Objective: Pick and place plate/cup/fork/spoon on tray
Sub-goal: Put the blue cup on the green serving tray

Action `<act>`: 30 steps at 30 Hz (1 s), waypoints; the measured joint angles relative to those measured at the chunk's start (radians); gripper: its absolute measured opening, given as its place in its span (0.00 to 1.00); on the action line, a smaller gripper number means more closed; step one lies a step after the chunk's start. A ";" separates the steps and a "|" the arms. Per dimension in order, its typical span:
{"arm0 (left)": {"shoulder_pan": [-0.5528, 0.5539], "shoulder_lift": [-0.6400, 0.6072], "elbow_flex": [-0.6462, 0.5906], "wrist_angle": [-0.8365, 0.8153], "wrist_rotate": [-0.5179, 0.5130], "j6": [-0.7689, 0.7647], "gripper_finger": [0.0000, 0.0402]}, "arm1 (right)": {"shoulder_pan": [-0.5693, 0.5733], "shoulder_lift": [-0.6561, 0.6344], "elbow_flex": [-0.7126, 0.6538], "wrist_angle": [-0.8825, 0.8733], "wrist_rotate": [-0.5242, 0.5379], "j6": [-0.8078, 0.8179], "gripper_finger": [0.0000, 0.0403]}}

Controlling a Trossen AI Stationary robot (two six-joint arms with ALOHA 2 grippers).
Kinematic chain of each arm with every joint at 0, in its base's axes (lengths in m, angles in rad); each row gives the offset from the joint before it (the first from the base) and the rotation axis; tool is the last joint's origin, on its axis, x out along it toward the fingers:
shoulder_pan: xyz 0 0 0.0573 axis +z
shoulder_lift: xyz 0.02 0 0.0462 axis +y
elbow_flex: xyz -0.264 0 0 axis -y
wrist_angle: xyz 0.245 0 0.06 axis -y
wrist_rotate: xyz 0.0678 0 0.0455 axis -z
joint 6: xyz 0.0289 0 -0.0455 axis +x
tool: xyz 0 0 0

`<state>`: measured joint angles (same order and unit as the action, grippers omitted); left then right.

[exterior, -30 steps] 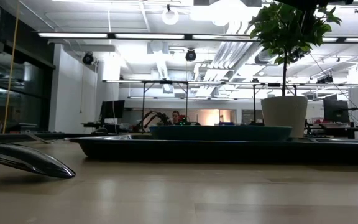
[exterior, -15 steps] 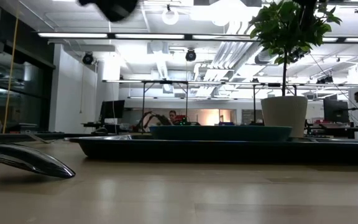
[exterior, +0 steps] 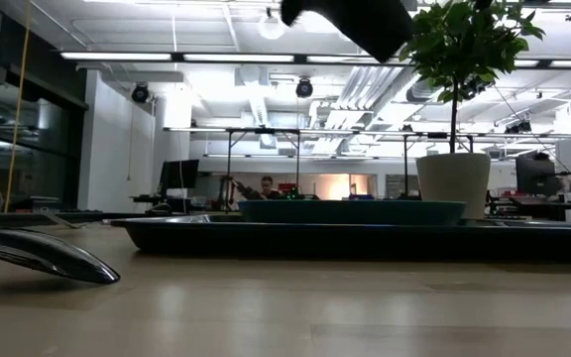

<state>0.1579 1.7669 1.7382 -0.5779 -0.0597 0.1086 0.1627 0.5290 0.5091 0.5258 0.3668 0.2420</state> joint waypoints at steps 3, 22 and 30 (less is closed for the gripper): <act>0.025 0.066 0.038 0.063 0.000 0.000 0.00 | 0.000 0.000 0.000 0.015 0.000 -0.037 0.00; 0.113 0.399 0.040 0.409 -0.058 -0.153 0.00 | 0.000 0.052 0.000 0.010 0.025 -0.036 0.00; 0.125 0.470 0.039 0.336 -0.058 -0.253 0.00 | 0.000 0.101 0.000 0.008 0.036 0.018 0.00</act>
<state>0.2832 2.2364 1.7771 -0.2422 -0.1175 -0.1440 0.1627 0.6305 0.5091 0.5333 0.4028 0.2602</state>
